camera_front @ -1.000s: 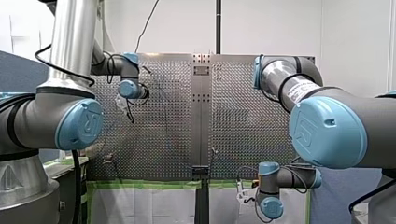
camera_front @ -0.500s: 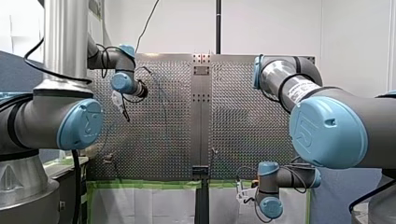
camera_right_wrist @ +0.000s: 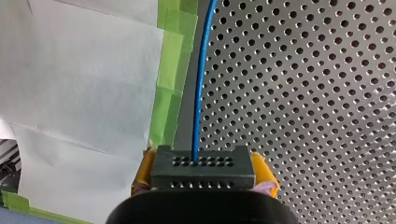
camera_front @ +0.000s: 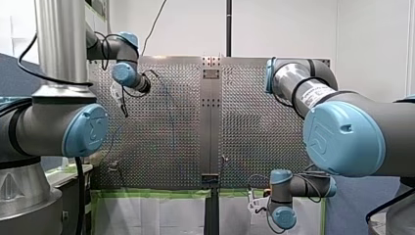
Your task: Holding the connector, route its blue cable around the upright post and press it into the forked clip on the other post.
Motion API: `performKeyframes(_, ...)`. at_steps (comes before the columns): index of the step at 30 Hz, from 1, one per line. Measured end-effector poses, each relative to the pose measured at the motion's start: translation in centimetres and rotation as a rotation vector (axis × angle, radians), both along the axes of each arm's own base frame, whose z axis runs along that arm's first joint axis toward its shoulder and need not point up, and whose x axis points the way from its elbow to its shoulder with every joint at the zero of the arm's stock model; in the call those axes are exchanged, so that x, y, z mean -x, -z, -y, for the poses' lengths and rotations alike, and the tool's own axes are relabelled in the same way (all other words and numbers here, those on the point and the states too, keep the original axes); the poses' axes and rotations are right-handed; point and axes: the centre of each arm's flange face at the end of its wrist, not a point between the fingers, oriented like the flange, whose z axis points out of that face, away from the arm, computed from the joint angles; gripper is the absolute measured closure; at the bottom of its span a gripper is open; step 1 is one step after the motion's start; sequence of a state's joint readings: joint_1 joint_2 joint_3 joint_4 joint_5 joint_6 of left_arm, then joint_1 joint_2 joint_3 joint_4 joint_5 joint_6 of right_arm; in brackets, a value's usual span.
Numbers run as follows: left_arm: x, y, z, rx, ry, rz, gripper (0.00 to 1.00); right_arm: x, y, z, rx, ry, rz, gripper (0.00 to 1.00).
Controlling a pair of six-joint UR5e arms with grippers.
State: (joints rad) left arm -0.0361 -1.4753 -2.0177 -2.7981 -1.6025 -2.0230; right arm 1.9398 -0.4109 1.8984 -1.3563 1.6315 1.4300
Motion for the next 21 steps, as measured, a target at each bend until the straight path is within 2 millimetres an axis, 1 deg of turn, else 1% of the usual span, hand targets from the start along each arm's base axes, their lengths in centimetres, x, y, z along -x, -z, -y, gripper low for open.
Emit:
performKeyframes(4,0.5,-1.5,-0.2,-0.028,-0.006,0.012,0.00,0.0,0.0,0.0,0.000,-0.003,0.000,1.00)
performKeyframes(10,1.3,-4.6,-0.6,-0.077,-0.012,0.044,0.00,-0.1,0.0,-0.1,-0.001,-0.007,0.000,1.00)
performKeyframes(17,2.2,-8.6,-1.0,-0.134,-0.011,0.090,0.00,-0.1,0.0,0.0,-0.003,-0.008,0.000,1.00)
performKeyframes(21,2.3,-10.2,-1.0,-0.150,0.003,0.097,0.00,-0.1,0.0,0.0,-0.003,-0.008,0.000,1.00)
